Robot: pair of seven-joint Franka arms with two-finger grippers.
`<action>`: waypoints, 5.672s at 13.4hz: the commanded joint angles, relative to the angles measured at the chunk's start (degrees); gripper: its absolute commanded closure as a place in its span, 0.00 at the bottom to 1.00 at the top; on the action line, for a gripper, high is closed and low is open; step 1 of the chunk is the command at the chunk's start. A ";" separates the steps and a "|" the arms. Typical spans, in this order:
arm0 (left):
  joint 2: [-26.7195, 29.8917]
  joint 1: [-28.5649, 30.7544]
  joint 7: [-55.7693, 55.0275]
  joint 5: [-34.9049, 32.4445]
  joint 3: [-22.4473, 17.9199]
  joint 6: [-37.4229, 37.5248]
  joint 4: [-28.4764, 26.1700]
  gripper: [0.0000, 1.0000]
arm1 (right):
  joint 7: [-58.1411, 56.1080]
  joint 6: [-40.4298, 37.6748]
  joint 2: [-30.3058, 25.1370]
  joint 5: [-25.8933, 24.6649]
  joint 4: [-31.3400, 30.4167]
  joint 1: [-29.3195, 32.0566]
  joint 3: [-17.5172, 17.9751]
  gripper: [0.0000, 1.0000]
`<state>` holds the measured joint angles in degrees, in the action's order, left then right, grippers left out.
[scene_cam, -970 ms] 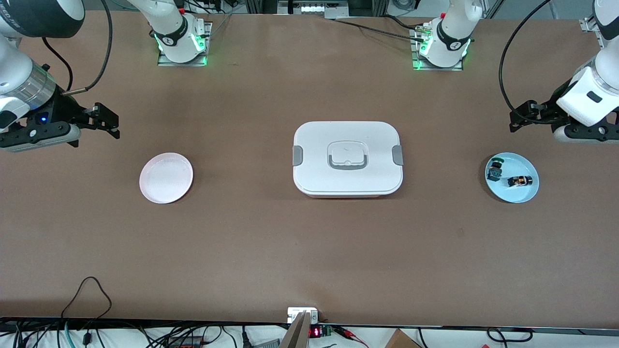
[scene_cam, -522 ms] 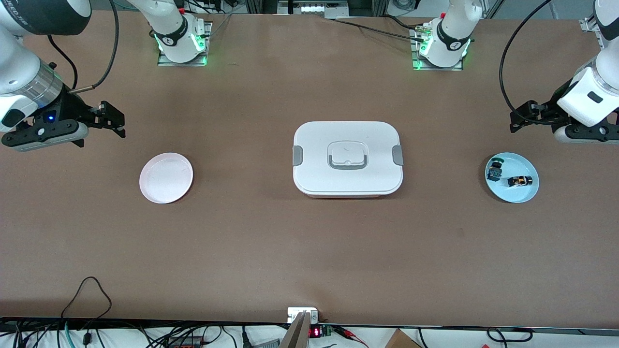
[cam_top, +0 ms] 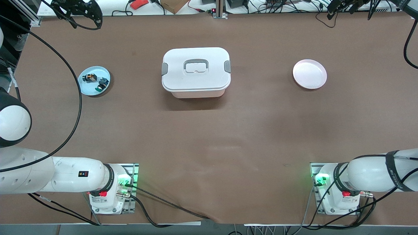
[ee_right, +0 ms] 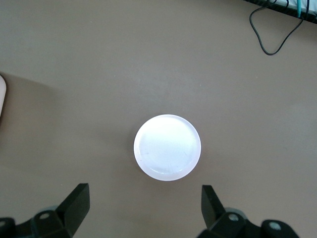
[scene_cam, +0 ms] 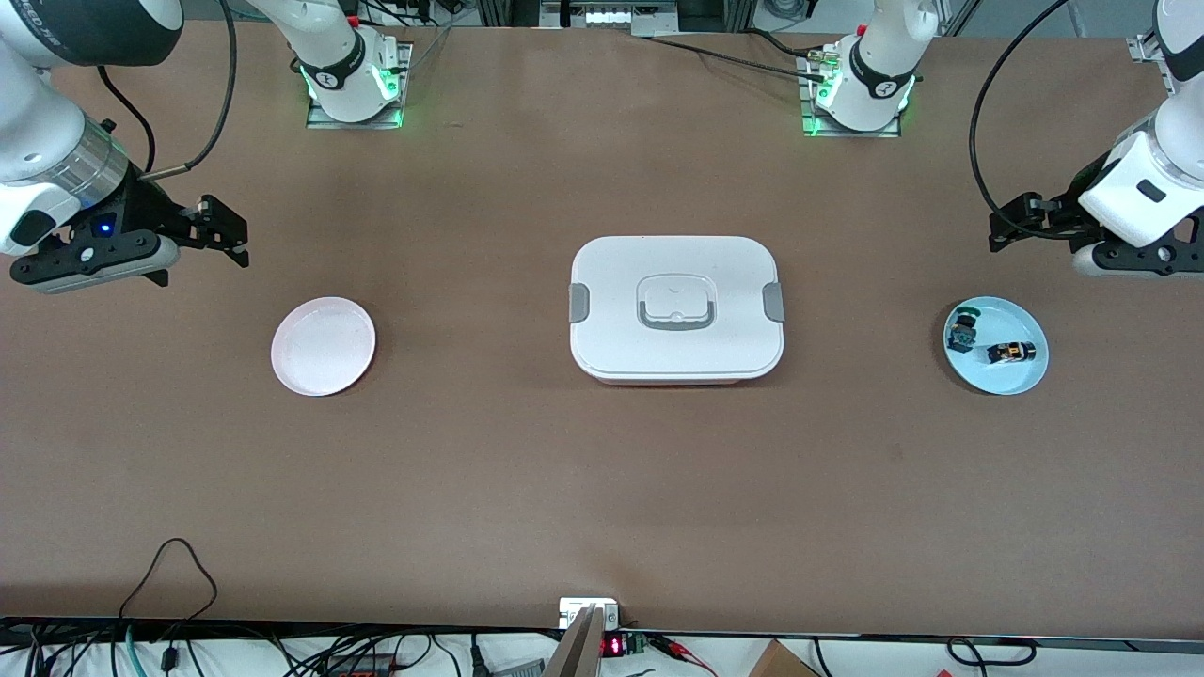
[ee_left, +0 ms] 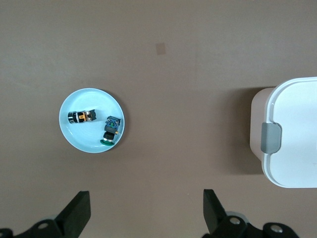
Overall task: Transfer orange switch to right arm and place
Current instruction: 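Move the left gripper toward the light-blue plate, then lower the left gripper and grasp the orange switch on the plate, then lift the orange switch with the left gripper toward the white box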
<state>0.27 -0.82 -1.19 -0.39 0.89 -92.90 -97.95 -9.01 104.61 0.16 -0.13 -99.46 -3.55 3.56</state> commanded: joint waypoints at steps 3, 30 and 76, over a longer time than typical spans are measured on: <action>-1.94 0.38 -0.04 3.37 -0.45 3.58 3.55 0.00 | 0.48 -1.08 -0.07 -0.04 1.02 -0.32 -0.22 0.00; -23.12 19.36 19.47 -1.02 -0.62 -42.35 -16.12 0.00 | 0.13 -1.08 0.19 -0.04 1.02 -0.14 -0.49 0.00; -25.14 22.27 35.99 33.91 12.38 18.02 8.31 0.90 | 0.31 -0.55 0.46 -0.04 1.90 0.03 -0.57 0.00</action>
<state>-24.94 20.91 33.35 26.18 12.12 -75.79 -89.61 -9.01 104.61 0.18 -0.13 -99.28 -3.56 3.03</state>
